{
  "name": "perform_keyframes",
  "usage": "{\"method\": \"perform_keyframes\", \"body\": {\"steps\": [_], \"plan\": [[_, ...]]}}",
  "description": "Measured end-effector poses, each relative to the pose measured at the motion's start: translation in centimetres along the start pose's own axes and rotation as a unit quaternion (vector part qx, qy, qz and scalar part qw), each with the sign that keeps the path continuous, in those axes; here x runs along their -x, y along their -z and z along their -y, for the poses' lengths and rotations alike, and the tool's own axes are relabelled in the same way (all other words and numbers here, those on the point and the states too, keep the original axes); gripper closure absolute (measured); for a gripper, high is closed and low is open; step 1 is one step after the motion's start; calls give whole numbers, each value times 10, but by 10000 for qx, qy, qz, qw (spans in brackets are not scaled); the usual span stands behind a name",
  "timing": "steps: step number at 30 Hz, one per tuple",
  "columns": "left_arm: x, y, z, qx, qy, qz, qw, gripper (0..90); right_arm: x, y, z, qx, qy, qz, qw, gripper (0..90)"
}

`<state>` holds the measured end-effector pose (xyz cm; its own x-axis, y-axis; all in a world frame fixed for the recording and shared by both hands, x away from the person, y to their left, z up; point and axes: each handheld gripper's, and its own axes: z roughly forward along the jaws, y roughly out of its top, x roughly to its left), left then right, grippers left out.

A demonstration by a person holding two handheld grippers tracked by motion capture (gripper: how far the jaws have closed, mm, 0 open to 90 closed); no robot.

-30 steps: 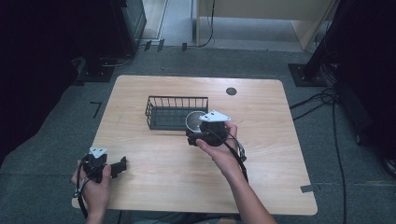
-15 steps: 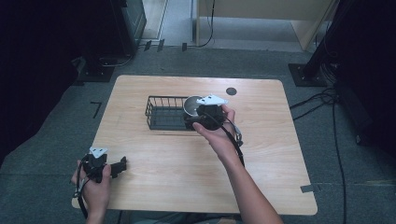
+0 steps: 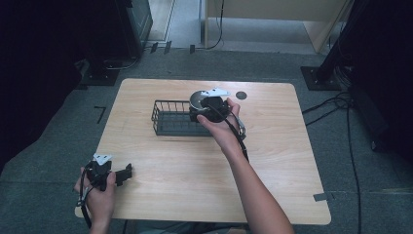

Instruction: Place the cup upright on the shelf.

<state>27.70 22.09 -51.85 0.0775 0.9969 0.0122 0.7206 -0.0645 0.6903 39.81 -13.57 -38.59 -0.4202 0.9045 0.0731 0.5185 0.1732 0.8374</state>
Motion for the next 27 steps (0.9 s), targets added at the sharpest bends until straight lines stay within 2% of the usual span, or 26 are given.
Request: {"method": "perform_keyframes", "body": {"steps": [9, 12, 18, 27], "plan": [[0, 0, 0, 0, 1, -1, 10000, 0, 7, -21, -1, -11, -147, 121, 9998, 176], [0, 0, 0, -1, -4, -1, 10000, 0, 9, -31, 5, -139, -183, 190, 9996, 176], [0, 0, 0, -1, -1, 0, 10000, 0, 8, -45, 14, -348, -160, 167, 9991, 176], [0, 0, 0, -6, -9, -1, 10000, 0, 6, -56, 23, -596, -174, 73, 9980, 175]]}}
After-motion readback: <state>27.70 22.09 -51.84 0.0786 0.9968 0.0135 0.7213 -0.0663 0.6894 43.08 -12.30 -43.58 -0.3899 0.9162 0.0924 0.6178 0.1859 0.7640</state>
